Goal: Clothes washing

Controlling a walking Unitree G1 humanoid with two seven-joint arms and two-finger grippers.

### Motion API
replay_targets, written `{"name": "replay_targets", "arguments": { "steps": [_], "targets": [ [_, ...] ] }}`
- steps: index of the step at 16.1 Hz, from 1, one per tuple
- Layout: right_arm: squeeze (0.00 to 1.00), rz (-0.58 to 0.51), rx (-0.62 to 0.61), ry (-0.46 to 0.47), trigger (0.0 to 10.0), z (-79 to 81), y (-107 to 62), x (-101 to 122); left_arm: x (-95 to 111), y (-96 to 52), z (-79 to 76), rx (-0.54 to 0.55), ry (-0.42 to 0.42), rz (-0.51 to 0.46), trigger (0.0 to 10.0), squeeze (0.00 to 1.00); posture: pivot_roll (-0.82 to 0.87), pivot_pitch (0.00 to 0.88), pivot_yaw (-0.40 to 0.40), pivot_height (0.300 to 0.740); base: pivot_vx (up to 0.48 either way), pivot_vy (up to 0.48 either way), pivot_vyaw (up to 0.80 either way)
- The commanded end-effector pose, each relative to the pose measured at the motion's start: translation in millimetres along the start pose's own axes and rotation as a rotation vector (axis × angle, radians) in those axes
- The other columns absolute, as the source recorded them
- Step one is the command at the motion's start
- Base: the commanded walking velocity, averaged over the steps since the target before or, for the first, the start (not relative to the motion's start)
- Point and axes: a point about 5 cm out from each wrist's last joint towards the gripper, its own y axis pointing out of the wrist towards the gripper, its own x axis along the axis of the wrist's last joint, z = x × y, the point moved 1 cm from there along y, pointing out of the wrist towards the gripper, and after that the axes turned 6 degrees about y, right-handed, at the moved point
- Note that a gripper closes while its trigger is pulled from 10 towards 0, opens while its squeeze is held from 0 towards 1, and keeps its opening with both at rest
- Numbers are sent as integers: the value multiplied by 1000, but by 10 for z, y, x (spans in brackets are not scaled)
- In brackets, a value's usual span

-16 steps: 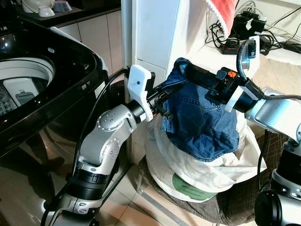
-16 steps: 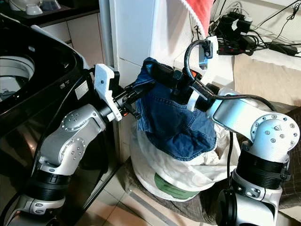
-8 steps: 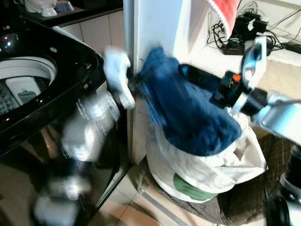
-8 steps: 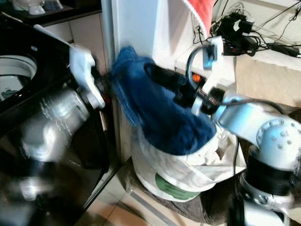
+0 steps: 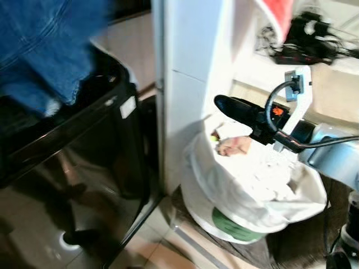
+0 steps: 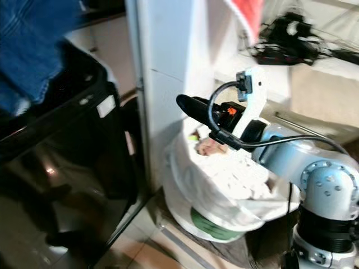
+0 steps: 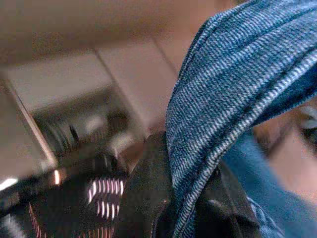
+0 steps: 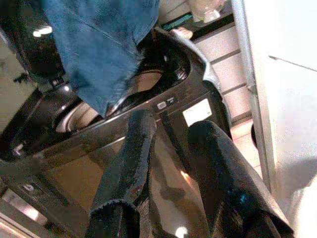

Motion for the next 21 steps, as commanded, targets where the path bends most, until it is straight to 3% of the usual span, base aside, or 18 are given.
{"name": "replay_targets", "arguments": {
  "steps": [1,2,3,4,5,6,9,11,16,17,18,19,21],
  "targets": [
    [0,0,-9,-23,10000,10,-7,-36,-124,16,-134,-79,33,70,0,0,16,0,2,740,0,0,0],
    [0,28,-17,-38,10000,9,22,-119,-411,-23,-211,-123,166,220,10000,0,15,0,2,740,0,0,0],
    [0,40,-19,-46,10000,14,34,-149,-478,-36,-217,-135,187,249,10000,0,13,0,0,740,0,0,0],
    [0,72,-12,-57,10000,44,65,-233,-707,-119,-248,-192,202,369,10000,0,13,0,0,740,0,0,0],
    [0,84,-8,-58,10000,56,71,-260,-776,-152,-243,-201,196,413,10000,745,12,0,-2,740,0,0,0],
    [0,89,-5,-59,10000,64,75,-277,-815,-171,-238,-206,191,439,10000,1000,12,0,-2,740,0,0,0],
    [0,110,-1,-71,10000,64,68,-326,-1038,-320,-213,-324,231,592,10000,1000,10,0,-5,740,0,0,0],
    [0,111,-3,-75,10000,55,66,-330,-1107,-376,-148,-329,256,635,10000,1000,10,0,-5,740,0,0,0],
    [0,125,-15,-80,10000,17,74,-336,-1144,-442,-4,-331,237,662,10000,1000,17,0,-13,740,0,0,0],
    [0,126,-30,-89,10000,-6,72,-332,-1111,-425,-27,-348,186,633,10000,1000,17,0,-13,740,0,0,0],
    [0,125,-41,-94,10000,-22,72,-331,-1090,-413,-42,-357,161,613,10000,608,17,0,-13,740,0,0,0],
    [0,120,-75,-106,10000,-62,72,-325,-1041,-386,-41,-356,141,578,10000,0,20,0,-17,740,0,0,0],
    [0,93,-123,-129,10000,-115,75,-298,-960,-344,3,-322,144,531,10000,0,18,0,-19,740,0,0,0]
  ]
}}
